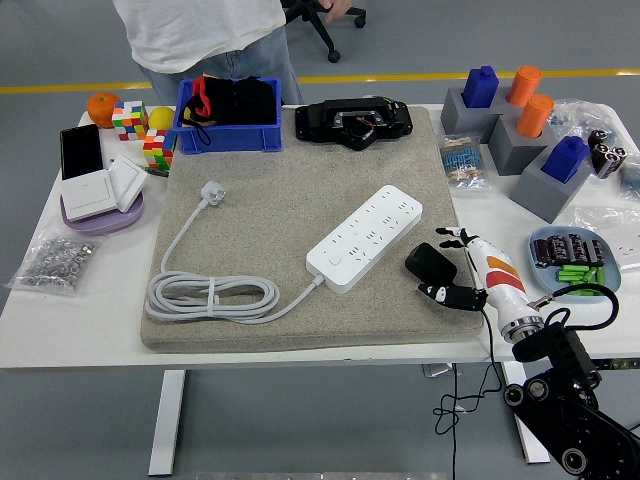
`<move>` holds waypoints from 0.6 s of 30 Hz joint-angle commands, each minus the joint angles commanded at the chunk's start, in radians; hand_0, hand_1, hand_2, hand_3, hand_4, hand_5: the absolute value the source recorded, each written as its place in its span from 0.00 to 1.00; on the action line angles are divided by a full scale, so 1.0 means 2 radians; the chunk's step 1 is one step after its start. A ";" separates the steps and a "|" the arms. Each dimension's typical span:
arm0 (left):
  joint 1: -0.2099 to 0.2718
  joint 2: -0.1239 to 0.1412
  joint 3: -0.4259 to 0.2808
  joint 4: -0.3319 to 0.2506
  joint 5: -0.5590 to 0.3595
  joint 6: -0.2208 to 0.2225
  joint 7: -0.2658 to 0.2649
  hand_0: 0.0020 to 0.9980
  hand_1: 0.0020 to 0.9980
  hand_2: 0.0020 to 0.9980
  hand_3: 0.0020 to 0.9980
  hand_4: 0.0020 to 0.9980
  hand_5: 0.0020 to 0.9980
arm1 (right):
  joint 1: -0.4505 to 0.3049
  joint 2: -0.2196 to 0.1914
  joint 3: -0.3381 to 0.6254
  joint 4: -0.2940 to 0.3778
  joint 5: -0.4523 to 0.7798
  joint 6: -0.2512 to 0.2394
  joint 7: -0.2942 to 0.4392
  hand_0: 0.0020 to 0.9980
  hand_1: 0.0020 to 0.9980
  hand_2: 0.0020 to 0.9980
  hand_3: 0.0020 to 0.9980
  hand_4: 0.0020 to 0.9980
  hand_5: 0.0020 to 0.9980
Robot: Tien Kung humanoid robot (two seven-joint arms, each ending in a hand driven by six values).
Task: Press the white button,pick up the black plug,place it near the board,insert it into the board
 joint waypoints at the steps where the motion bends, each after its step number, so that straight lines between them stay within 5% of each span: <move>1: 0.000 0.000 0.001 0.000 -0.001 0.000 0.000 0.69 0.68 0.67 0.69 0.62 0.14 | 0.000 0.000 -0.001 -0.001 0.001 -0.001 -0.001 0.77 0.65 0.59 0.75 1.00 0.09; 18: -0.001 -0.001 -0.001 0.000 0.001 0.000 0.000 0.69 0.68 0.66 0.69 0.62 0.14 | 0.006 0.000 -0.008 -0.005 0.023 -0.015 0.013 0.71 0.62 0.59 0.70 1.00 0.06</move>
